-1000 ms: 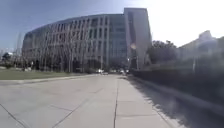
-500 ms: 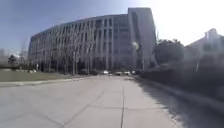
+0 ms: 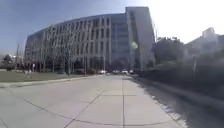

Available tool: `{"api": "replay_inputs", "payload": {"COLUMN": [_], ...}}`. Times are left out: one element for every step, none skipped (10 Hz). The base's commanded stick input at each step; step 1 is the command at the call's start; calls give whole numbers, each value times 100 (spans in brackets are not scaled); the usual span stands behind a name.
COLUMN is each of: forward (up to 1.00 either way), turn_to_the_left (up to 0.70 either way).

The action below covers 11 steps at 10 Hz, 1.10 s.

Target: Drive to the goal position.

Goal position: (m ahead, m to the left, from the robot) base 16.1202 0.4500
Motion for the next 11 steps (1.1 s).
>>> {"api": "replay_inputs", "payload": {"forward": [100, 100, 100, 100, 100, 100, 100, 100, 100, 100, 100], "turn_to_the_left": [3, 3, 3, 3, 3, 3, 3, 3, 3, 3, 3]}}
